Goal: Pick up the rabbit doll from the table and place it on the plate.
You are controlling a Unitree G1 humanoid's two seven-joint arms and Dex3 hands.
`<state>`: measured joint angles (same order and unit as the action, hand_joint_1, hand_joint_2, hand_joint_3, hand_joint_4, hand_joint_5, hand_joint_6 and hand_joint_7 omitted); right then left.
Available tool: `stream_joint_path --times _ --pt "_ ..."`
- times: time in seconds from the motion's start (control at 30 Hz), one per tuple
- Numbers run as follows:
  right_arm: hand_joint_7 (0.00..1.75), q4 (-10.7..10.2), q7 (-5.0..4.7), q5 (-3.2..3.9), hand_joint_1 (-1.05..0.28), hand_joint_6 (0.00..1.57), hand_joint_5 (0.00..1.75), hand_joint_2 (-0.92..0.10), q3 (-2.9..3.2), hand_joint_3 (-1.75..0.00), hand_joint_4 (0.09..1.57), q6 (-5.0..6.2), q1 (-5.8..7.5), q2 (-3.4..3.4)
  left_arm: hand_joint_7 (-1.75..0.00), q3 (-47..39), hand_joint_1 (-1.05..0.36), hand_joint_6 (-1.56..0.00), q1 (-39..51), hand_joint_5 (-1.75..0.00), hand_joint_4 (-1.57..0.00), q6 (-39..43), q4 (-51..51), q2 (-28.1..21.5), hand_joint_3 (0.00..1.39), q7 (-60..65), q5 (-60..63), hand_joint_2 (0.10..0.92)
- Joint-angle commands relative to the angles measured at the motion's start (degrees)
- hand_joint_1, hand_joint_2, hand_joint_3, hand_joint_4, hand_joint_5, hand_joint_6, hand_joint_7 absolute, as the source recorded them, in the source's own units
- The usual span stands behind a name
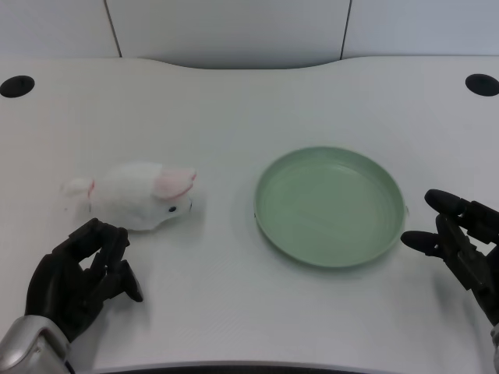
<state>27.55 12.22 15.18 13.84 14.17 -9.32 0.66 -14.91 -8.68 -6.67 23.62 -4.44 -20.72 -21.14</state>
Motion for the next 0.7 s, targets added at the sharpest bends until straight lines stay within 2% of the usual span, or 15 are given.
stream_joint_path --times 0.03,0.17,0.27,0.37,0.57,0.7 --pt "0.01 -0.2 -0.18 0.4 -0.2 1.12 0.43 -0.92 0.23 -0.34 1.06 0.37 0.33 -0.28 -1.75 -0.4 -0.56 -0.65 0.3 -1.75 -0.95 -0.5 0.0 -0.6 0.47 0.7 -0.2 0.921" --pt "0.0 -0.1 -0.22 0.51 -0.21 1.12 0.42 -0.92 0.31 -0.34 1.06 0.03 0.27 -0.31 -1.75 -0.3 -0.55 -0.65 0.7 -1.75 -0.94 -0.8 -0.4 -0.5 0.48 0.9 -0.1 0.921" --pt "0.01 0.1 0.14 0.78 -0.2 1.12 0.42 -0.92 0.4 -0.35 1.06 0.23 0.18 -0.3 -1.75 -0.2 -0.55 -0.63 0.8 -1.75 -0.92 -0.7 -0.6 -0.4 0.48 1.1 0.2 0.921" --pt "0.01 -0.4 -0.16 0.65 -0.2 1.13 0.42 -0.92 0.28 -0.34 1.07 0.07 0.35 -0.19 -1.75 -0.2 -0.54 -0.63 1.0 -1.75 -0.9 0.0 -0.5 -0.4 0.48 0.7 0.0 0.921" --pt "0.01 -0.4 -0.24 0.74 -0.2 1.13 0.42 -0.92 0.38 -0.34 1.07 0.02 0.3 -0.15 -1.75 -0.3 -0.55 -0.66 0.7 -1.75 -0.94 -0.1 -0.4 -0.2 0.47 0.8 -0.1 0.921" --pt "0.01 -0.4 -0.17 0.74 -0.2 1.13 0.41 -0.92 0.34 -0.34 1.06 -0.17 0.34 -0.2 -1.75 0.1 -0.55 -0.62 1.1 -1.75 -0.92 1.4 -0.3 -0.4 0.47 0.3 0.6 0.921"
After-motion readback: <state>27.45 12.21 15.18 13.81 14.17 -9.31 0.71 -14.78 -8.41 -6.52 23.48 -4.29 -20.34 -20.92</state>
